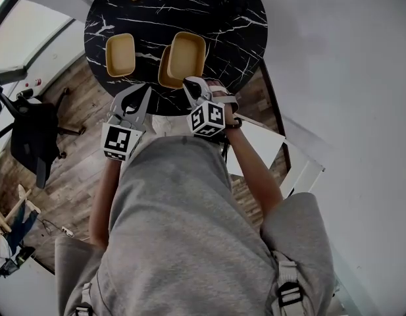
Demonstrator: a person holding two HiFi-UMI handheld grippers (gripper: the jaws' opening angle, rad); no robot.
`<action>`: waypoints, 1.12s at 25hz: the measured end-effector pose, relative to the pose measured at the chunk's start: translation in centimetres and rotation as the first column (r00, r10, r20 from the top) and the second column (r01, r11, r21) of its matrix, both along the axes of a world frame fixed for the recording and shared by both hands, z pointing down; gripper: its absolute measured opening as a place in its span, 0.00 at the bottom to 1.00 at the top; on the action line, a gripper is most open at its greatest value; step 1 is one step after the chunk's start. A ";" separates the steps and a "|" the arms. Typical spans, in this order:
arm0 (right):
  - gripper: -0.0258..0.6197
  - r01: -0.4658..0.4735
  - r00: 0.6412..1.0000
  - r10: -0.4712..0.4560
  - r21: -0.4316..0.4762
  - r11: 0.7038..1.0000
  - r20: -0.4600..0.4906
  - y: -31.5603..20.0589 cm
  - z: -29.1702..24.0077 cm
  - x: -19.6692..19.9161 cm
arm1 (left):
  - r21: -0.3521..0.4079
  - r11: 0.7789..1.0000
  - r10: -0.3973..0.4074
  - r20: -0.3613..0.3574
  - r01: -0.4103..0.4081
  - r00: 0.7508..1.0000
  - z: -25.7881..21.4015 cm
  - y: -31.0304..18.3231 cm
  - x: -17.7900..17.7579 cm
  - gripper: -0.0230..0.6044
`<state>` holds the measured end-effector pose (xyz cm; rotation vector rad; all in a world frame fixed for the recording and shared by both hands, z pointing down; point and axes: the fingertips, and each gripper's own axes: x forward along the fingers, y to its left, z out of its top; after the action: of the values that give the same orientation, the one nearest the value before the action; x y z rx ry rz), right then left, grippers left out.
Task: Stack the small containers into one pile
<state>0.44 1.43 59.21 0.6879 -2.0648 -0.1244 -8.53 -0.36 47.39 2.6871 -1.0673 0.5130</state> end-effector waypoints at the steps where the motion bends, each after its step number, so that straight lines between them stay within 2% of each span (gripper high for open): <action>1: 0.09 0.013 1.000 -0.013 -0.012 1.000 0.000 0.3 0.2 -0.3 | -0.003 1.000 -0.002 0.000 0.002 1.000 0.2 0.0 0.0 0.03; 14: 0.09 0.095 0.995 -0.096 -0.146 0.985 0.000 2.4 2.9 -1.5 | -0.032 0.999 -0.019 0.004 0.019 1.000 1.3 0.2 -0.7 0.03; 20: 0.09 0.088 0.996 -0.091 -0.172 0.981 -0.011 2.1 3.8 -1.5 | -0.035 0.999 -0.032 0.011 0.032 0.999 1.5 0.6 -1.1 0.03; 28: 0.10 0.126 0.990 -0.136 -0.219 0.967 -0.030 2.1 5.4 -2.8 | -0.049 0.997 -0.058 0.028 0.060 0.998 1.8 0.8 -2.3 0.03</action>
<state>-2.39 3.58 64.59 0.4111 -2.0426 0.0111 -10.88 0.45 49.22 2.6041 -1.1218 0.5581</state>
